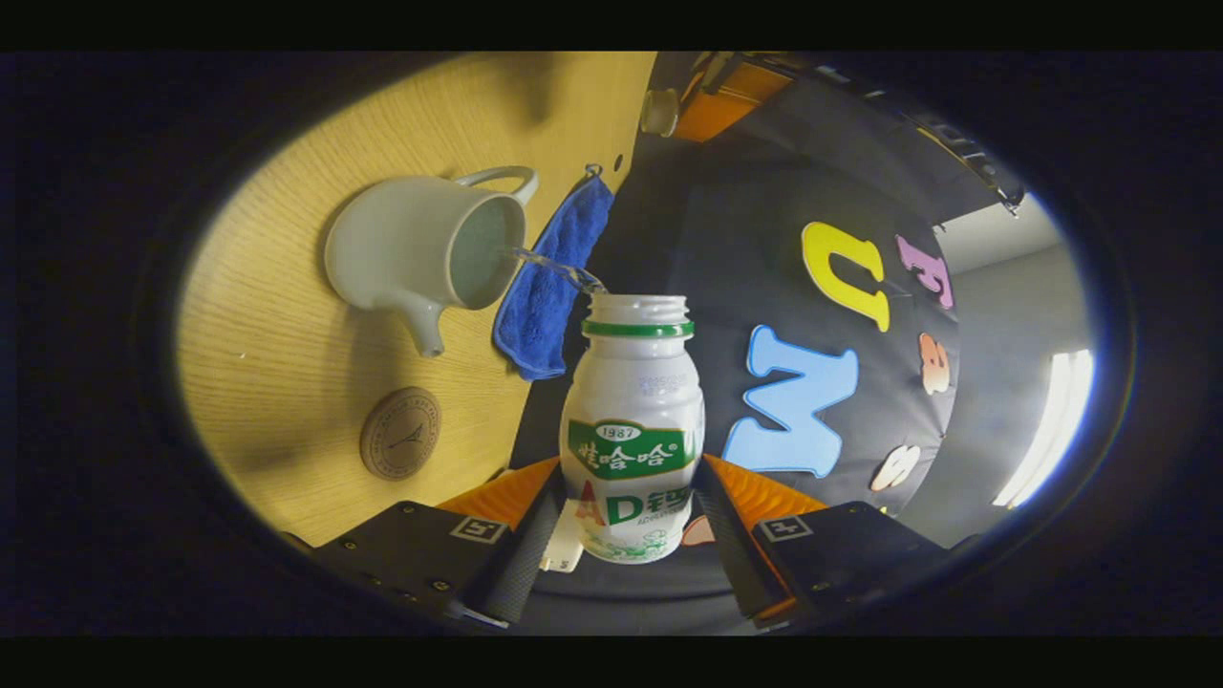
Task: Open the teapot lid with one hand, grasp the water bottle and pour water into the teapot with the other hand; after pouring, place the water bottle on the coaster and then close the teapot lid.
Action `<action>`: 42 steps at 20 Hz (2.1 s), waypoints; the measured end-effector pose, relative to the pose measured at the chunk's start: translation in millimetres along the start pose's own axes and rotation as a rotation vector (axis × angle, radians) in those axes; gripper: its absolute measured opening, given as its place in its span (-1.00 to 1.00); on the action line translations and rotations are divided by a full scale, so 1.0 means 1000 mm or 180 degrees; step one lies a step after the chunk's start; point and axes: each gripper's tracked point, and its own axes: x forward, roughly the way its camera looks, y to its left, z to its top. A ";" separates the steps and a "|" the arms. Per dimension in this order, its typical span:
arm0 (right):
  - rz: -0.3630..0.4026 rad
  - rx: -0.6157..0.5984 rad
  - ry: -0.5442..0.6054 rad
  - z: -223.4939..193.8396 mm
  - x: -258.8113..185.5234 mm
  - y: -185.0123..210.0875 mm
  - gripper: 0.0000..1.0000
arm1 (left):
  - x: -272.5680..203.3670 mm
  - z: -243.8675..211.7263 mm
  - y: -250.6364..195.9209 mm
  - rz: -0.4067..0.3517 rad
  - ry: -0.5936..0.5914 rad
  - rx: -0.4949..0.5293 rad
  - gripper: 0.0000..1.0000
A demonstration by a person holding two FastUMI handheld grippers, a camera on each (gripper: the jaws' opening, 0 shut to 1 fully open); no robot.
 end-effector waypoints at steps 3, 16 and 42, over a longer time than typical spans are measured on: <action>-0.0026 -0.0075 -0.0014 0.001 0.000 -0.001 0.59 | 0.001 0.000 -0.001 -0.0008 0.0006 -0.0002 -0.61; -0.0107 -0.0372 -0.0109 0.003 0.001 -0.009 0.60 | 0.000 -0.002 -0.003 -0.0042 0.0018 0.0004 -0.61; -0.0482 -0.0980 -0.0312 0.011 -0.001 -0.026 0.60 | 0.000 -0.005 -0.008 -0.0087 0.0057 0.0006 -0.61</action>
